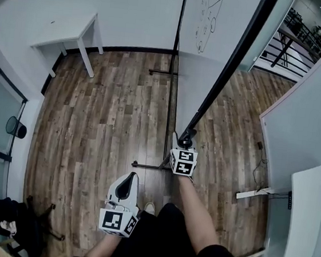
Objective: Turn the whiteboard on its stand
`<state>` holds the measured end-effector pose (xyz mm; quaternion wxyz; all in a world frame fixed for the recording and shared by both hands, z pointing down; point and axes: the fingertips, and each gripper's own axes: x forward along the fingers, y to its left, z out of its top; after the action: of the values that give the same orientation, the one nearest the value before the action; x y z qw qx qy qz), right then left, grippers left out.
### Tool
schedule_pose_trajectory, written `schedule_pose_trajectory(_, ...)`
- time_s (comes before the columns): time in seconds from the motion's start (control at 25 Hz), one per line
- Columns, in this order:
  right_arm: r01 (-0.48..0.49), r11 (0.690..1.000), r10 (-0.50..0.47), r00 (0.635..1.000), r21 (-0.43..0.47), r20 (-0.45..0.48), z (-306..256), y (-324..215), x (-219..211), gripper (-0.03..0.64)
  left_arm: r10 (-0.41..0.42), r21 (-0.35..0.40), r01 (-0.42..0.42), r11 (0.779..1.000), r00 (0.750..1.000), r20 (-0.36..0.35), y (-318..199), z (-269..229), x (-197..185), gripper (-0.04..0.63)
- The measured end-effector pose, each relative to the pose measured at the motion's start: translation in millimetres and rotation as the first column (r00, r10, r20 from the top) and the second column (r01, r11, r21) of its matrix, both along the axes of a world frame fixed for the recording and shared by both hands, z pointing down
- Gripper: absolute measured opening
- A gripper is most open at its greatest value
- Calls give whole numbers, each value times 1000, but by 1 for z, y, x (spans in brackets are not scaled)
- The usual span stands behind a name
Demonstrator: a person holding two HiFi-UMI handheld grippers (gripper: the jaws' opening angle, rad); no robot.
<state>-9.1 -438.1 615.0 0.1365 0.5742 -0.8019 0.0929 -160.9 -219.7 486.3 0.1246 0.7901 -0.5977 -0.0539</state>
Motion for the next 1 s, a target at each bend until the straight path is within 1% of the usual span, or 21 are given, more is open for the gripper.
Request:
schedule_pose_trajectory(0.16, 3, 1000, -3, 1000, 5, 1, -2, 10, -2, 155, 2, -9, -2, 1000, 1000, -5, 7, 0, -4, 18)
schedule_pose_trajectory(0.32, 12, 1000, -12, 1000, 0, 0, -5, 21, -4, 155, 26, 1, -26, 1000, 1000, 12, 10, -5, 0, 18)
schedule_pose_trajectory(0.48, 10, 1000, -10, 1000, 2, -1, -9, 30, -6, 155, 17, -8, -17, 1000, 1000, -7, 14, -8, 1, 18)
schedule_pose_trajectory(0.64, 15, 1000, -15, 1000, -4, -6, -8, 45, -6, 155, 42, -15, -42, 999, 999, -2, 30, -8, 9, 18)
schedule_pose_trajectory(0.72, 18, 1000, -18, 1000, 0, -7, -7, 55, -4, 155, 55, -9, -55, 998, 998, 12, 40, -7, 15, 18)
schedule_pose_trajectory(1.0, 21, 1000, -21, 1000, 2, -2, -2, 95, 1, 155, 41, -2, -41, 999, 999, 7, 79, -6, 23, 18)
